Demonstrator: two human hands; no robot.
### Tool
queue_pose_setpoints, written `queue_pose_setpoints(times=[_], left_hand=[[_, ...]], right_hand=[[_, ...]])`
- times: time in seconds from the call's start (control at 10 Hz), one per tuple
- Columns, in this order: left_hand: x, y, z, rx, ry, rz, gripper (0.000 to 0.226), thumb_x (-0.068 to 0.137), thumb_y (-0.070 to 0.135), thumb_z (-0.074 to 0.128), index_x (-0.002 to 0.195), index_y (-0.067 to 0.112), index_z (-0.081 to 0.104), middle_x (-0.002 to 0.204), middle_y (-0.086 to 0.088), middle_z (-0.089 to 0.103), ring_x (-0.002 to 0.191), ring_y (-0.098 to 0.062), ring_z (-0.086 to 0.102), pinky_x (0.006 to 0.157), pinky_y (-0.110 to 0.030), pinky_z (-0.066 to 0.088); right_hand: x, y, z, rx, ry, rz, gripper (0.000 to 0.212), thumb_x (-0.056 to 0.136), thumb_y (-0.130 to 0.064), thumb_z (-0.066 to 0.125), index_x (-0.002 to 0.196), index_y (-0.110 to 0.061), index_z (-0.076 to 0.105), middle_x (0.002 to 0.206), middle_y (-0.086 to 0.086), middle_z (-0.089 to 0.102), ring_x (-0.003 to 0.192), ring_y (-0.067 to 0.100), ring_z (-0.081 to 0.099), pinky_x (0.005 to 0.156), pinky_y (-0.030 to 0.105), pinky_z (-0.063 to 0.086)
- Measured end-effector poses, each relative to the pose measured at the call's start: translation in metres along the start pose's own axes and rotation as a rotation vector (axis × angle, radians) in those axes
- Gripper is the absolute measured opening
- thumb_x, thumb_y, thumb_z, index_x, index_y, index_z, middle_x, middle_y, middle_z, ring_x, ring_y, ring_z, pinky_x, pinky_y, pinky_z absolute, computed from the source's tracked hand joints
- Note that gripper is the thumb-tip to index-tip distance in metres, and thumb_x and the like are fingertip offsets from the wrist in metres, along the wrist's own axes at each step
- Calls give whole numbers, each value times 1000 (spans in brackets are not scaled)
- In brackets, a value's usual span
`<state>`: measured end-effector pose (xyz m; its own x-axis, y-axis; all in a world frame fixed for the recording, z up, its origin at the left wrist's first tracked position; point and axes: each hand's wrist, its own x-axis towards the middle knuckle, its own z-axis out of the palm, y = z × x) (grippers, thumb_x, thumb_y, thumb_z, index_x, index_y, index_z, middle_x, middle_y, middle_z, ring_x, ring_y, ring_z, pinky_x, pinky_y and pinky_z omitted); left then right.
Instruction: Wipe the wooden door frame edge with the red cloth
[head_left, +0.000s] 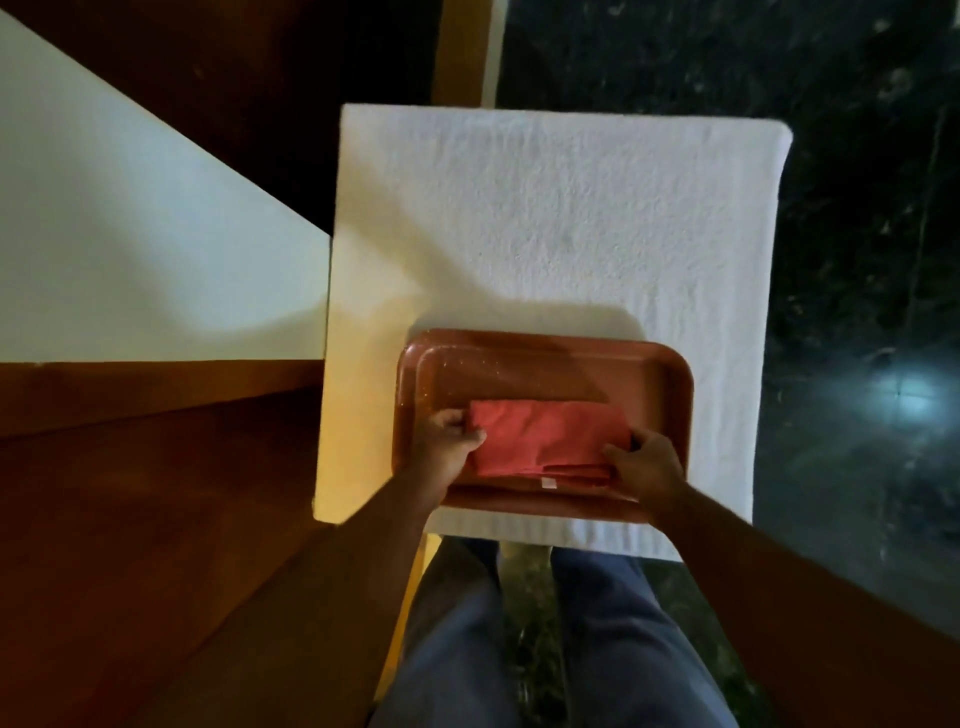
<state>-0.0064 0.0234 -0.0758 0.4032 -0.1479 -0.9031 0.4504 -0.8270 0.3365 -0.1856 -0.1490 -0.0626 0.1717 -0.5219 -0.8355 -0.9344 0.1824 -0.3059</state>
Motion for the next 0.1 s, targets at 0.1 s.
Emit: queue_pose_setpoints(times=[0.1], left_hand=[[1, -3, -6, -6, 26, 0, 47, 88, 20, 70, 133, 17, 56, 132, -7, 64, 114, -24, 61, 98, -39, 49]], right_hand=[[-9, 1, 7, -57, 66, -8, 38, 92, -24, 56, 125, -5, 56, 111, 18, 66, 94, 32, 64, 83, 40, 51]])
